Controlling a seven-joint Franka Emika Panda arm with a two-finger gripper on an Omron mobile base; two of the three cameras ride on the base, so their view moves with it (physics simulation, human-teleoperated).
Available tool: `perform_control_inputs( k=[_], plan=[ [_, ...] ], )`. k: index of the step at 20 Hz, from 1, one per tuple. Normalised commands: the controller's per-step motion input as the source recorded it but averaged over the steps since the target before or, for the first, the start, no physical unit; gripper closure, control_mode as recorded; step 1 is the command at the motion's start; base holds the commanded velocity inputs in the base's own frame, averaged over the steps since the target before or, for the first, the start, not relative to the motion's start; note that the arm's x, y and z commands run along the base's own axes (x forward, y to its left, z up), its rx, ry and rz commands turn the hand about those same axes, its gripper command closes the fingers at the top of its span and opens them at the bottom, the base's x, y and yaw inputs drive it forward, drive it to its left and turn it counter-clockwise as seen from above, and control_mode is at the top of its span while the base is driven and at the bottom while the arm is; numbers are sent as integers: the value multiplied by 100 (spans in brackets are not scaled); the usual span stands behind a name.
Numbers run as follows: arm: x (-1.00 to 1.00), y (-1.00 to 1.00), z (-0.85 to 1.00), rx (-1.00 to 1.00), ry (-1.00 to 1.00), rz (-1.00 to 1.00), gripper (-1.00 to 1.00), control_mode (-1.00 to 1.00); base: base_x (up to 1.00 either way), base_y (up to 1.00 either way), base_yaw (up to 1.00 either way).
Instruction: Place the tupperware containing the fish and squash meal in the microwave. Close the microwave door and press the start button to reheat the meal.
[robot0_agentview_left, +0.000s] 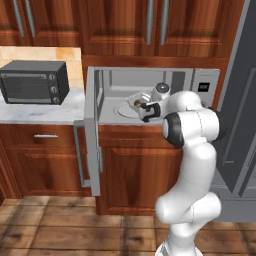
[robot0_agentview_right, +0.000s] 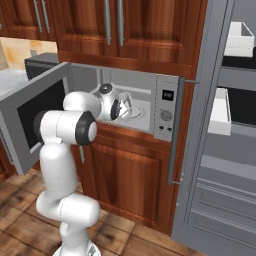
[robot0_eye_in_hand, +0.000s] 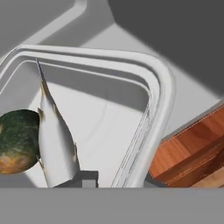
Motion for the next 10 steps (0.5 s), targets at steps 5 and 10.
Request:
perform_control_inputs(
  k=[5,10],
  plan=[
    [48,0,-12,0,0,0,100,-100,0,0,0],
    [46,0,-20,0,1,0,100,-100,0,0,0]
  ],
)
